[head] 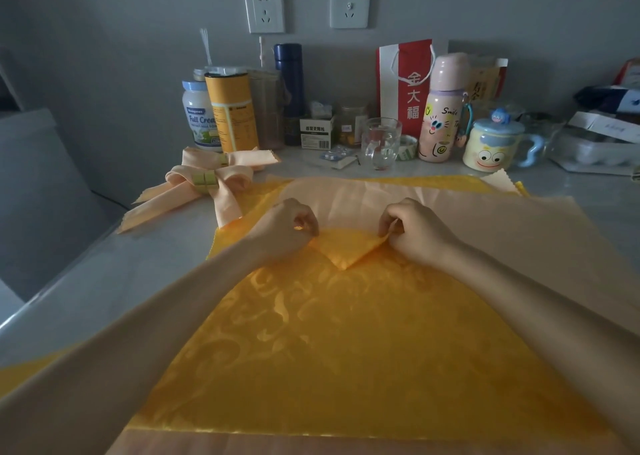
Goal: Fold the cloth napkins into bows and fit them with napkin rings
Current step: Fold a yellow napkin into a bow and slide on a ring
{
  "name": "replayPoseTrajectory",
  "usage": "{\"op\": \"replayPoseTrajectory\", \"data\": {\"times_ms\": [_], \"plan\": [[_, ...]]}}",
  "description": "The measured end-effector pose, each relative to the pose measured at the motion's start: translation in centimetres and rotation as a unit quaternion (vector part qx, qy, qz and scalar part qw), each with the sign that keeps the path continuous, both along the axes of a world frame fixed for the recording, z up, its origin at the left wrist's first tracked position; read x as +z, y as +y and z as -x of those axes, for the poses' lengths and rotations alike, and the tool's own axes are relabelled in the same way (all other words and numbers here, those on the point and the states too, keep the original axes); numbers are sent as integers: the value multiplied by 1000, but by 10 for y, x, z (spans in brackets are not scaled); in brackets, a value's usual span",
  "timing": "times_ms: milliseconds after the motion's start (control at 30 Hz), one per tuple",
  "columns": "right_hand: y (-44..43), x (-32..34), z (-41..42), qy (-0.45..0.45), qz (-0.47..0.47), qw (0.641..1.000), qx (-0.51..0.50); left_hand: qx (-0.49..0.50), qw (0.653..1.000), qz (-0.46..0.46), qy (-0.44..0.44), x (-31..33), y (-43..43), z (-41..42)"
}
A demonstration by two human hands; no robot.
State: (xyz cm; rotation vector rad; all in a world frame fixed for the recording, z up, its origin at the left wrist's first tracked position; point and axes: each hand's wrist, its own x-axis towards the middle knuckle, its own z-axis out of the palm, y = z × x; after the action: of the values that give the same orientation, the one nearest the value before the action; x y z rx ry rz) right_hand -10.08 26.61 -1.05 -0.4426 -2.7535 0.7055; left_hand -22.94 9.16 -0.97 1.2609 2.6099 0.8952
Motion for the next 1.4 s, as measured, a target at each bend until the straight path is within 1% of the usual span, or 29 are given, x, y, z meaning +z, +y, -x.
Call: {"op": "replayPoseTrajectory", "data": {"times_ms": [67,167,233,267,333,400,467,533,600,667,733,833,967,1033,1133,1200,1300,1367,1400], "plan": [[-3,-2,-3,-6,-38,999,14,-4,999,23,47,-6,-4,-1],[-10,0,-8,-26,-88,996,6,11,995,46,89,-10,-4,-7],[-17,0,-10,-16,-132,991,6,18,991,71,111,-12,-1,-9],[-22,-1,-9,-1,-141,990,19,23,991,79,109,-11,0,-9],[-36,-4,-7,19,-131,989,65,39,991,98,80,-7,2,-9],[-44,-11,-4,4,-123,988,90,58,991,115,33,-4,5,-7],[-44,-18,-3,-9,-90,994,60,75,991,115,1,-5,8,-6],[-39,-18,-5,1,-34,999,16,90,992,92,-21,-7,10,-6],[-34,-14,-4,-16,-13,1000,4,92,993,77,-15,-9,9,-5],[-30,-10,-4,-35,4,999,12,87,992,87,12,-9,9,-3],[-25,-9,-4,-27,10,1000,7,79,992,90,27,-8,10,-3],[-19,-12,-4,2,-31,999,-26,60,995,64,52,-8,13,-7],[-19,-13,-3,58,-99,993,-27,49,995,25,82,-7,12,-11],[-22,-16,-3,66,-140,988,-20,44,996,14,76,-3,10,-12],[-26,-18,-3,86,-188,978,-8,35,998,-17,44,5,10,-17],[-27,-15,-4,92,-195,976,2,34,999,-4,35,8,11,-20],[-28,-9,-9,99,-208,972,35,26,997,51,49,10,14,-27],[-32,-5,-13,72,-218,971,67,25,994,92,47,11,16,-30],[-33,-2,-15,40,-213,973,79,24,993,112,40,12,17,-31]]}}
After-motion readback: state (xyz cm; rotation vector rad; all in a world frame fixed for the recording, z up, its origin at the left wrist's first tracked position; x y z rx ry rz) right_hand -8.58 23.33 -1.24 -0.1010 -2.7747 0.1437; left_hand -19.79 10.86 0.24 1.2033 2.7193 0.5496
